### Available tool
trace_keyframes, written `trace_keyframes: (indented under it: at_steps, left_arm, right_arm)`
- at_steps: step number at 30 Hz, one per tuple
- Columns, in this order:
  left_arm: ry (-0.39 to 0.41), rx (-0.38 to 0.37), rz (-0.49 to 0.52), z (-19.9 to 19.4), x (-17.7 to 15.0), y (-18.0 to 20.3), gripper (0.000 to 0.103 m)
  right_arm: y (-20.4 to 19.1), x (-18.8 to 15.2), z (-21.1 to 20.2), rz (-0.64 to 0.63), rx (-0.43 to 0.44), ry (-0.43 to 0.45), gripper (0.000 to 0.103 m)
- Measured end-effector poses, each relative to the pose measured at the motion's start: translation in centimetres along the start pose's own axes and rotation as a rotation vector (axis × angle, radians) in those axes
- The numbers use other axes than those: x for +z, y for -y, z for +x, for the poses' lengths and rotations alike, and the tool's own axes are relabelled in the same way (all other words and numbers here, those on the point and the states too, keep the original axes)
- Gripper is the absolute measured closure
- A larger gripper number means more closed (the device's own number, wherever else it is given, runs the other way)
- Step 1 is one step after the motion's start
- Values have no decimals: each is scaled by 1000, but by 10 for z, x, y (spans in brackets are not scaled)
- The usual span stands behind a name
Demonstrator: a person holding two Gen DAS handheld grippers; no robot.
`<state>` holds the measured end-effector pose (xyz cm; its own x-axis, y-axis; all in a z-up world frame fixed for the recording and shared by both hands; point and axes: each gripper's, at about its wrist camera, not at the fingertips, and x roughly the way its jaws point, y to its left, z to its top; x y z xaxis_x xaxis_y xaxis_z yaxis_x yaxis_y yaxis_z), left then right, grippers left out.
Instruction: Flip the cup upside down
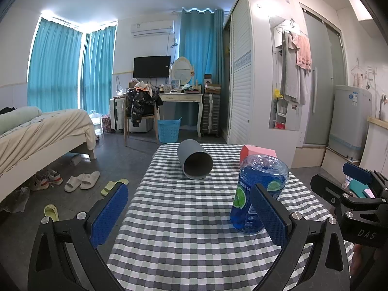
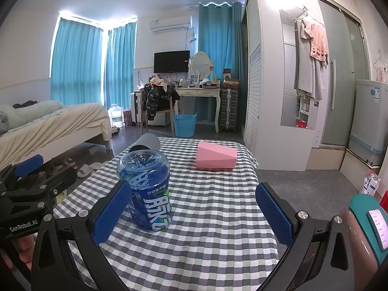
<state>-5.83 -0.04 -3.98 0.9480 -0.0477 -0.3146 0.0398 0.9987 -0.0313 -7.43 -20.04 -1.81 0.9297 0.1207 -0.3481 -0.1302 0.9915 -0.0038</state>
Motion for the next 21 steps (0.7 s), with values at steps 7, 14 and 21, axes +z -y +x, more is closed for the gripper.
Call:
trace_keyframes:
  at_steps: [7, 14, 21]
  left_arm:
    - [1, 0, 0, 0, 0, 0, 0]
    - [0, -1, 1, 0, 0, 0, 0]
    - [6, -4, 12, -2, -2, 0, 0]
  right_arm:
    - [1, -1, 1, 0, 1, -4, 0]
    - [0, -2, 2, -2, 0, -9, 0]
    - [0, -3, 3, -3, 1, -10, 0]
